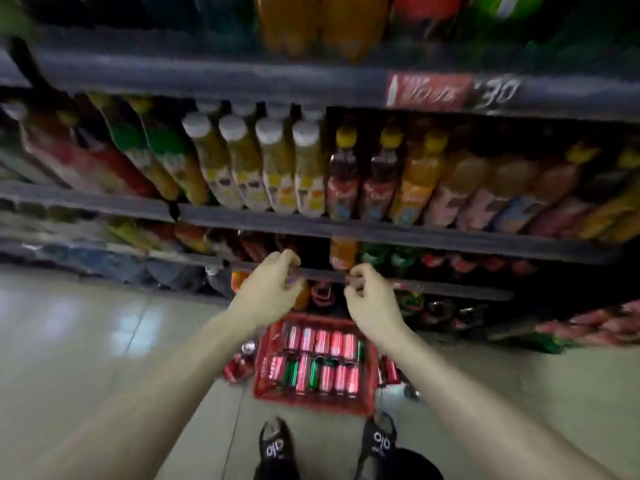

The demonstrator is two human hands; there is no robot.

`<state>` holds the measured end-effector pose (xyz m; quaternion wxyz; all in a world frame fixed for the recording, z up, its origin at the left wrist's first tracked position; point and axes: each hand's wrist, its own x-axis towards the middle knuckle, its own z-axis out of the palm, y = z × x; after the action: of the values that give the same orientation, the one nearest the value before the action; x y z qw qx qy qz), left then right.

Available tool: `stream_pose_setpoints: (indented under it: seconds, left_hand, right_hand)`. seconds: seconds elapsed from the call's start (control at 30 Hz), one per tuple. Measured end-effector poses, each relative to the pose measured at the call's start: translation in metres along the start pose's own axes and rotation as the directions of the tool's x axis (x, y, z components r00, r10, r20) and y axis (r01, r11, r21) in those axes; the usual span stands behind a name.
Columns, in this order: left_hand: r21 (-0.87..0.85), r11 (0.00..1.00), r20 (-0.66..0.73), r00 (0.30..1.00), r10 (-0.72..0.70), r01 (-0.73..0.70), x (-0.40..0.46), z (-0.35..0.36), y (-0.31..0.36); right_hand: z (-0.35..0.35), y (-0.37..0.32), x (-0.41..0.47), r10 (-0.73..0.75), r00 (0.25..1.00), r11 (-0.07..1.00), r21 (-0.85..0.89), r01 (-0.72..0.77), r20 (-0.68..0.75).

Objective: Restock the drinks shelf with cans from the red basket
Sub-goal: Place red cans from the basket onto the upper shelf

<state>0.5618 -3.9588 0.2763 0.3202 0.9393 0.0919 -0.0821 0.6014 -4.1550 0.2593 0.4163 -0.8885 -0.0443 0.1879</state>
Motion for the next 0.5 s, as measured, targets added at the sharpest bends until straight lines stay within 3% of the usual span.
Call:
stream_pose_setpoints:
  seconds: [0.23,0.5]
  left_hand:
    - [0.025,0.978,0.207,0.956,-0.208,0.207,0.006,0.174,-0.157]
    - [-0.003,0.893,0.395,0.821,-0.413,0.451,0.03,0.376,-0.318]
  right_hand:
    - [0.147,0.183,0.034,0.273,0.953,0.96,-0.099,-0.262,0.132]
    - [0.327,0.376,0.087,0.42,0.868,0.908,-0.128,-0.4,0.265]
